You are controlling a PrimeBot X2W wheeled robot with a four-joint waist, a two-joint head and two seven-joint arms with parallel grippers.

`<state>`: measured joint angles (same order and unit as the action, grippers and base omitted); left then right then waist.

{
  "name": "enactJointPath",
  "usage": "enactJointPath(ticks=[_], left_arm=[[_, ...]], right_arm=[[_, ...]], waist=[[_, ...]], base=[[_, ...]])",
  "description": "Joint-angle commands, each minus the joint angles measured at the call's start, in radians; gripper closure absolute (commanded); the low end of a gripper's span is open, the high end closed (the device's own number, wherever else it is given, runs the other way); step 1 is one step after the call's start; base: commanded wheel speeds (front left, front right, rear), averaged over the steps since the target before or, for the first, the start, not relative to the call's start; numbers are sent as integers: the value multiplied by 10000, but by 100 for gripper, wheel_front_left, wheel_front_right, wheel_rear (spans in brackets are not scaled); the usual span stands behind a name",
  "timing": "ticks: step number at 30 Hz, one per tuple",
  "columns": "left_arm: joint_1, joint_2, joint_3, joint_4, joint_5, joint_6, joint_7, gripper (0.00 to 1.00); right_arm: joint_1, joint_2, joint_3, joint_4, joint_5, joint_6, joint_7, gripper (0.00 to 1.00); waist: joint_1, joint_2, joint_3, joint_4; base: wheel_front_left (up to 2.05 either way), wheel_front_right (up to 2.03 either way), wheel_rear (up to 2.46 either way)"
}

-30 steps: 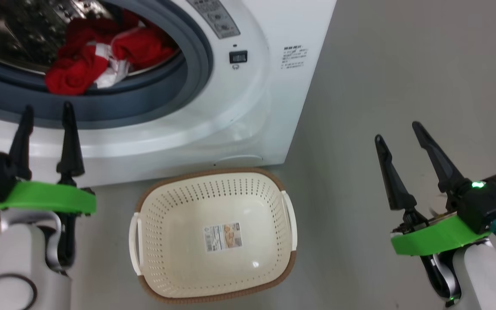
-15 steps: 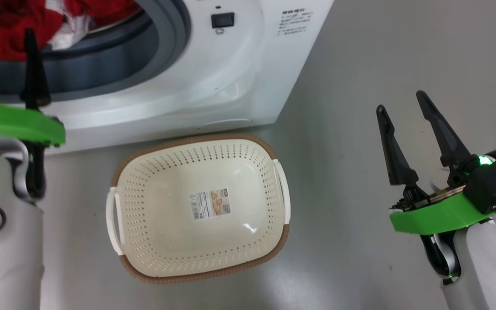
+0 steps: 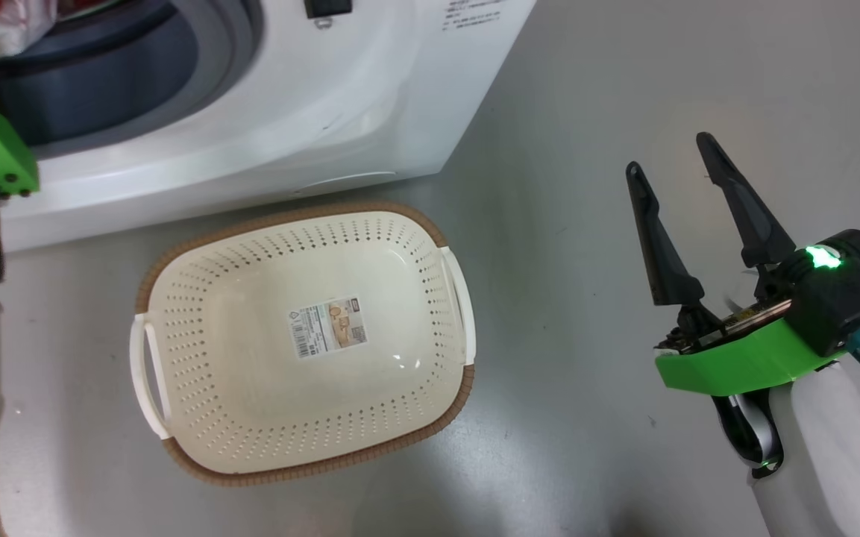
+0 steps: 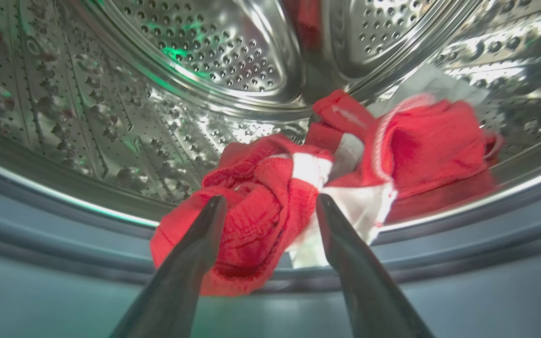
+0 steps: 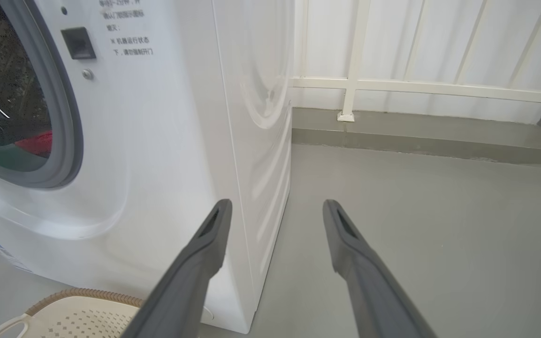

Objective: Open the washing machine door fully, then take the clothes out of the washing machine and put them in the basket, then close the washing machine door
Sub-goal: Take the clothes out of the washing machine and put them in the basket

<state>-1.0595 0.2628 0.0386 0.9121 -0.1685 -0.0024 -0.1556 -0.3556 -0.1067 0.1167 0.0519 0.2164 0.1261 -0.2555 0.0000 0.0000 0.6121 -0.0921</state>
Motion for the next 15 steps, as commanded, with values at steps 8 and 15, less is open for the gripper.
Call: enactJointPath(ticks=[8, 15], left_arm=[[-696, 1023, -147, 567, 474, 565, 694, 0], [-1114, 1530, -707, 1260, 961, 892, 1863, 0]], right_arm=[[14, -59, 667, -189, 256, 46, -63, 0], [-110, -70, 1173, -45, 599, 46, -63, 0]], waist=[[0, 0, 262, -254], [0, 0, 344, -491]], base=[[0, 0, 0], [0, 0, 0]])
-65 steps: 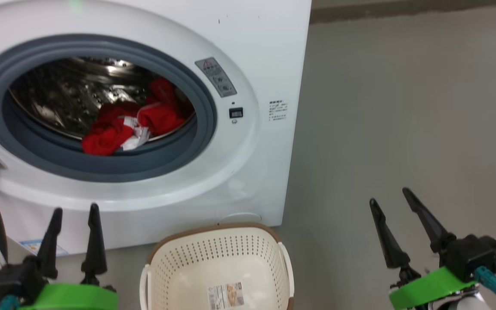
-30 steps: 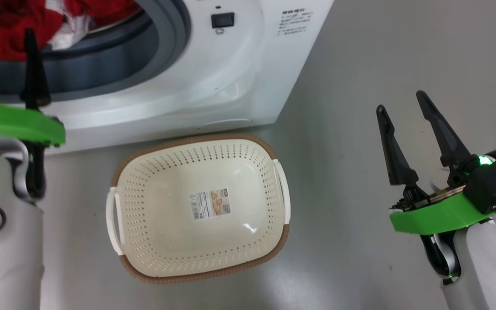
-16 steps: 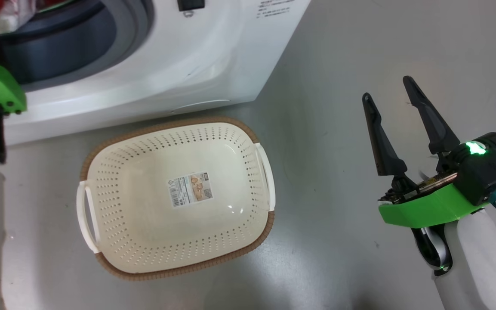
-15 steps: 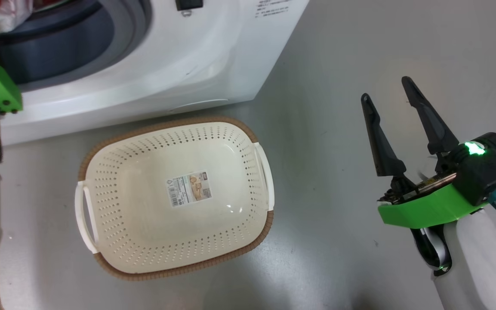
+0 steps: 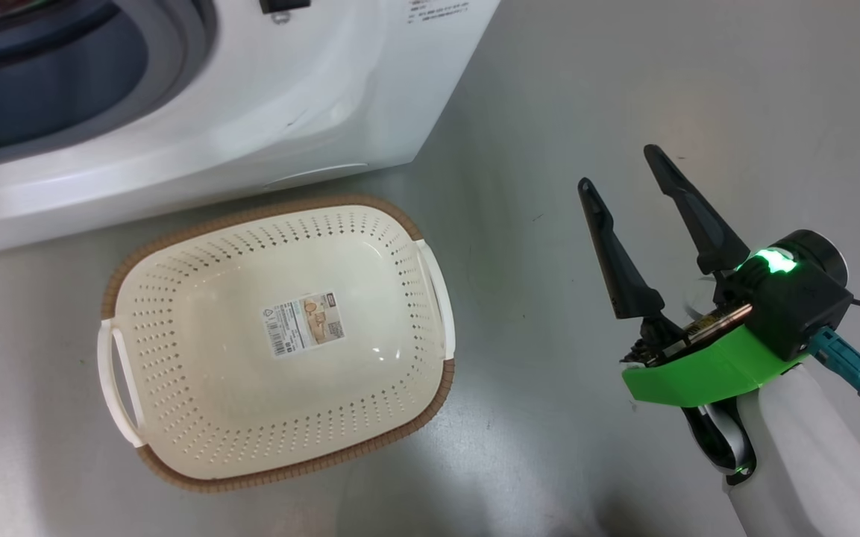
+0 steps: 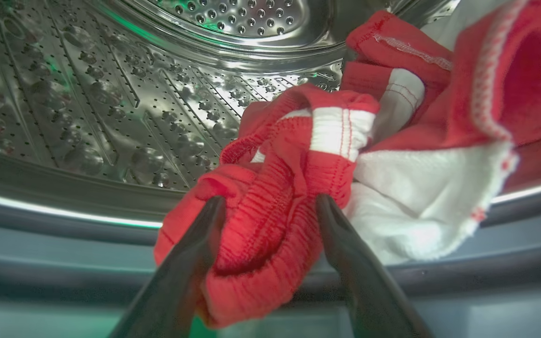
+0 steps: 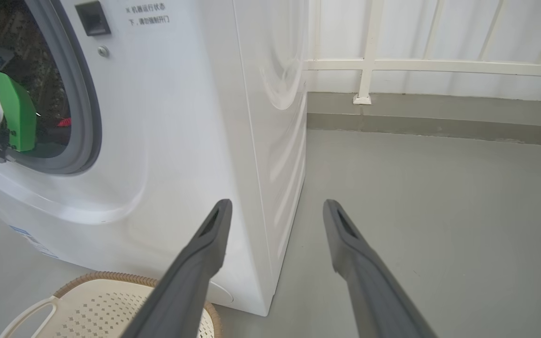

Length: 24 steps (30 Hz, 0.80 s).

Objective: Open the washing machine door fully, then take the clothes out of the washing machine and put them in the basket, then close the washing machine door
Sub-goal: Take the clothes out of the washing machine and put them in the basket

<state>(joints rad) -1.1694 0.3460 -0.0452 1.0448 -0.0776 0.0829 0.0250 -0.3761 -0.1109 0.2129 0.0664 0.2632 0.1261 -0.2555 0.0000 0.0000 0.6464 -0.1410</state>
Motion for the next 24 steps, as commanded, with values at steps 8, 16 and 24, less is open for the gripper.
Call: enactJointPath(ticks=[8, 16, 24], left_arm=[[8, 867, -119, -41, 126, 17, 246, 100], [222, 757, 30, -515, -214, 123, -649, 100], [1071, 564, 232, -1140, -641, 80, -2092, 100]], right_arm=[[70, -37, 243, -161, 254, 46, -63, 0], [79, -65, 215, -107, 258, 46, -63, 0], [159, -109, 72, -63, 236, 46, -63, 0]], waist=[[0, 0, 65, -27], [0, 0, 9, 91], [0, 0, -282, 246]], base=[[0, 0, 0], [0, 0, 0], [0, 0, 0]])
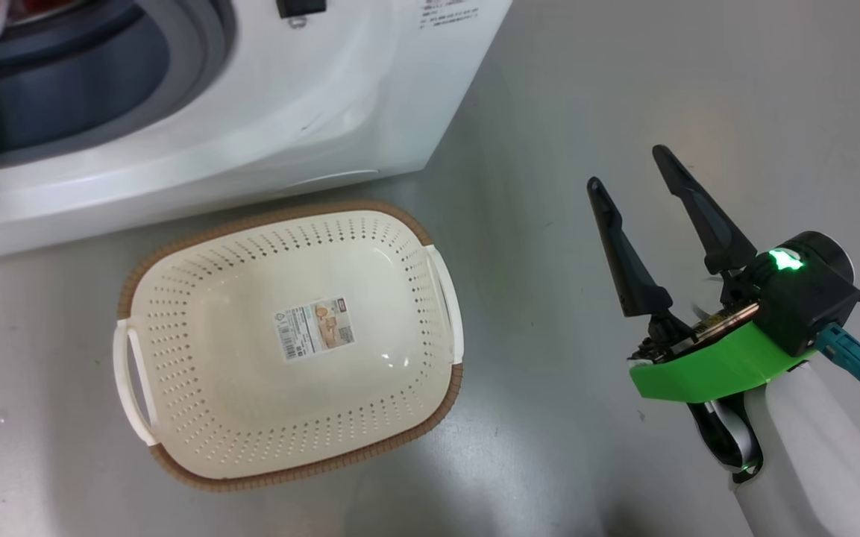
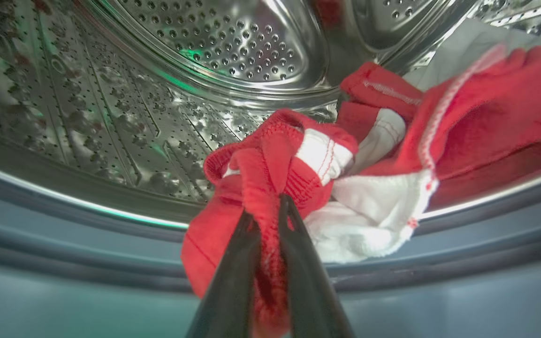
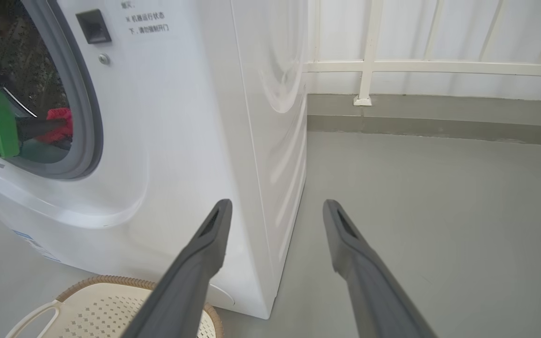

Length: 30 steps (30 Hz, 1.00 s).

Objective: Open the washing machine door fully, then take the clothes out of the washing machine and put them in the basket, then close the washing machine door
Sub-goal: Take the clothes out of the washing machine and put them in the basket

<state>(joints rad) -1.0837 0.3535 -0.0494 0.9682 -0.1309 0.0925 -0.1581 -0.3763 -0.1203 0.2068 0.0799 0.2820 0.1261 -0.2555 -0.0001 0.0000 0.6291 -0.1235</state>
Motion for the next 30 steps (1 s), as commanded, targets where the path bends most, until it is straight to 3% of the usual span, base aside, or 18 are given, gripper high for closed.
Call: enactJointPath(ticks=[1, 8, 30], left_arm=[[336, 450, 321, -474, -187, -34, -419, 100], [1182, 196, 622, -1392, -632, -172, -964, 100], [4999, -949, 1297, -6546, -924, -259, -1036, 100]], right_arm=[[172, -13, 128, -196, 43, 46, -63, 0], [291, -8, 81, -167, 15, 46, -63, 0], [862, -214, 43, -49, 94, 46, -63, 0]], waist=[[1, 0, -149, 92], [1, 0, -443, 251], [1, 0, -1938, 798]], base=[[0, 0, 0], [0, 0, 0], [0, 0, 0]])
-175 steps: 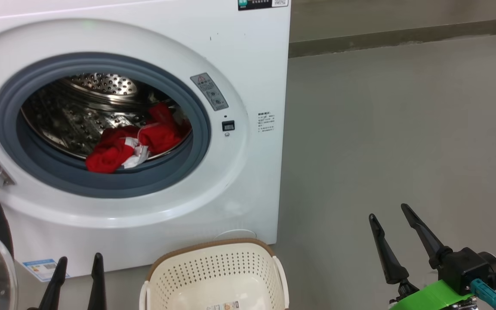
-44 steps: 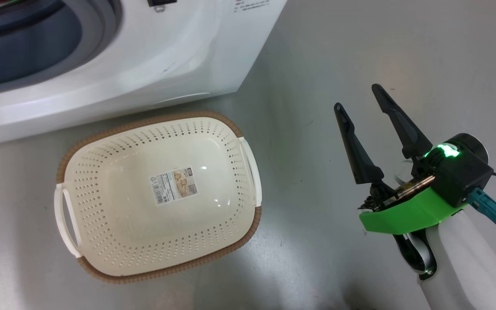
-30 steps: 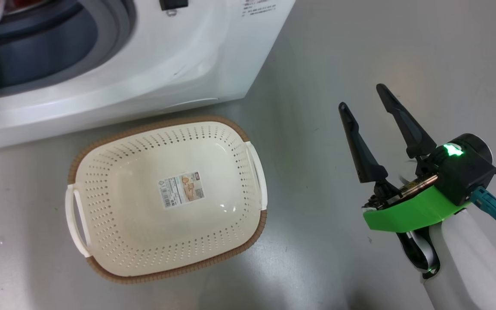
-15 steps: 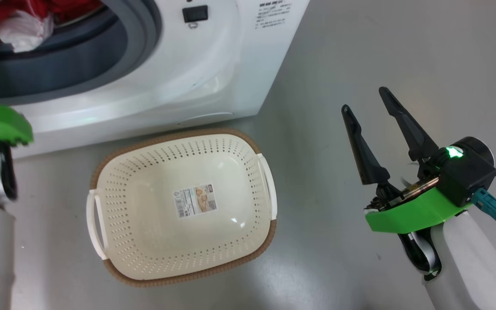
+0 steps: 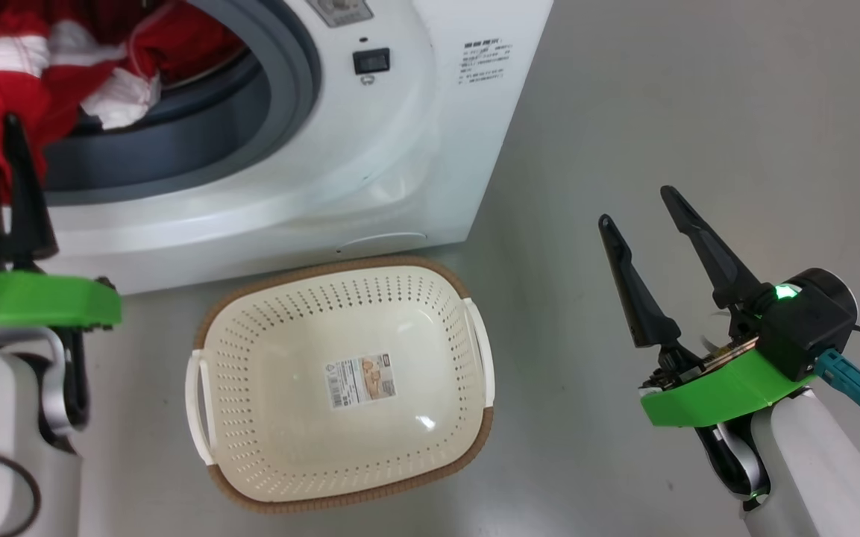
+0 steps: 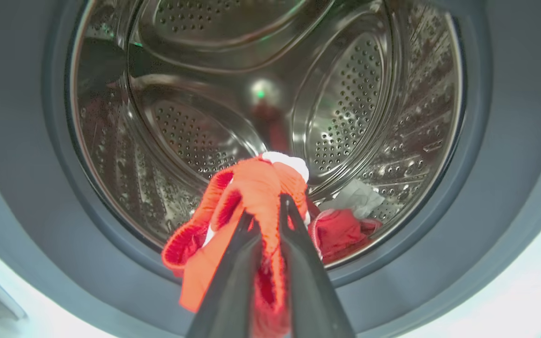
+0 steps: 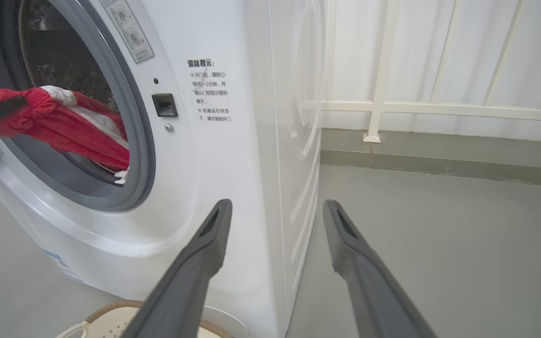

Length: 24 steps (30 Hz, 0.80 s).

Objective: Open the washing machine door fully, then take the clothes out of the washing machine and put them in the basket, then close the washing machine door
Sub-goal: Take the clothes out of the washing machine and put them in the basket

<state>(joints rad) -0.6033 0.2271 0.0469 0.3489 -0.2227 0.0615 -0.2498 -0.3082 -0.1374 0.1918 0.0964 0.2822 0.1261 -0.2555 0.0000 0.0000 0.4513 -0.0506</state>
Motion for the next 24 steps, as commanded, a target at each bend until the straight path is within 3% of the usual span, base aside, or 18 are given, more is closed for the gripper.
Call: enactJointPath(ticks=[1, 24], left_arm=[[333, 271, 345, -553, -10, 61, -119, 100], [3442, -54, -212, -5265, 649, 676, 635, 100]], right_arm=[[212, -48, 198, -203, 92, 46, -63, 0], [1121, -175, 4, -137, 191, 46, -63, 0]], waist=[[0, 0, -239, 77], [0, 0, -2032, 270]], base=[[0, 0, 0], [0, 0, 0]])
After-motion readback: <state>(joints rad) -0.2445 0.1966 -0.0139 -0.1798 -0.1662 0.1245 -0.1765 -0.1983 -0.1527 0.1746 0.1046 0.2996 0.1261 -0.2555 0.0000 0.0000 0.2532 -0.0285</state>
